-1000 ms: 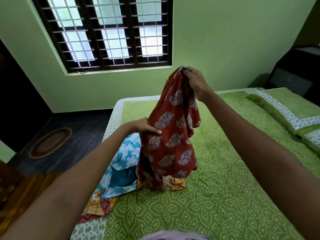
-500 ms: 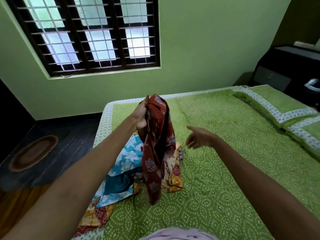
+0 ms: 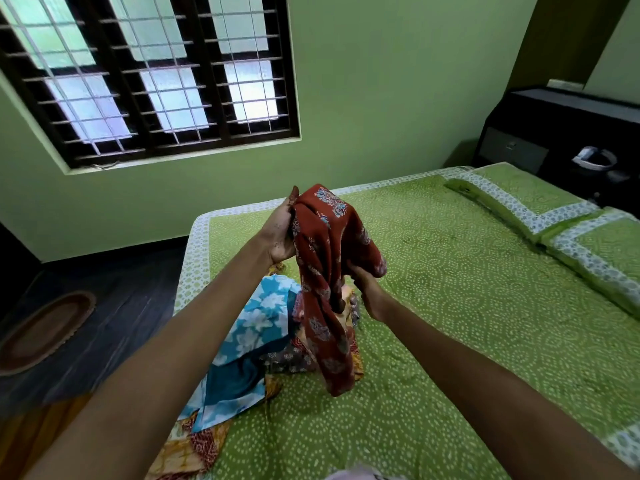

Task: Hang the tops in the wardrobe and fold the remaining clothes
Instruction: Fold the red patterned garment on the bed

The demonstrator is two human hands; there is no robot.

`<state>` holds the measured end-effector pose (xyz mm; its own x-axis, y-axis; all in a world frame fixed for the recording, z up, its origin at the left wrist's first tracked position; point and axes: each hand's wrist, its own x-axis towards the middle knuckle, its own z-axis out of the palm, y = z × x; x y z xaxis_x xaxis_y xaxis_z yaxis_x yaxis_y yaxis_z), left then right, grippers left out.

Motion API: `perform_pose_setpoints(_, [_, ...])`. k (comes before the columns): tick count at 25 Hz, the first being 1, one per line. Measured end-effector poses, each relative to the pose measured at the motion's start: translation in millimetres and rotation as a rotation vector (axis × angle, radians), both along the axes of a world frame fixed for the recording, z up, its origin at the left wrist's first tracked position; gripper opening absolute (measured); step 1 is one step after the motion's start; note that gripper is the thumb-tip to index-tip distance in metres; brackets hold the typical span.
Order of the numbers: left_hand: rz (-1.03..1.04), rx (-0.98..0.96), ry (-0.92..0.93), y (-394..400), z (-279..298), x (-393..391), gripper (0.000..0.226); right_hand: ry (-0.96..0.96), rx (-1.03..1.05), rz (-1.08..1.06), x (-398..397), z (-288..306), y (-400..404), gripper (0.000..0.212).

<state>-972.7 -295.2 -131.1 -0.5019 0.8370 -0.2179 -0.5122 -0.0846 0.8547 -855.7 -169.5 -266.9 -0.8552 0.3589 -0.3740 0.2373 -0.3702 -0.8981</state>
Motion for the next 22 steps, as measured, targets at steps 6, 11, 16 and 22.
perform_pose_setpoints(6, [0.023, -0.021, 0.046, -8.9, -6.3, -4.7, 0.06, 0.055, -0.358, 0.051, 7.7, 0.9, 6.5, 0.056])
perform_pose_setpoints(11, [0.055, -0.023, 0.056, -13.4, -11.0, -19.9, 0.059, 0.157, -0.275, 0.217, 22.1, 33.0, 35.3, 0.062])
perform_pose_setpoints(16, [-0.102, -0.318, 0.238, -21.8, -59.3, -29.8, 0.04, 0.401, -0.449, 0.107, 16.8, 57.9, 63.1, 0.077])
perform_pose_setpoints(22, [0.143, -0.307, -0.009, -37.2, -89.8, -33.8, 0.028, 0.065, -0.197, 0.108, 35.8, 44.6, 90.7, 0.024])
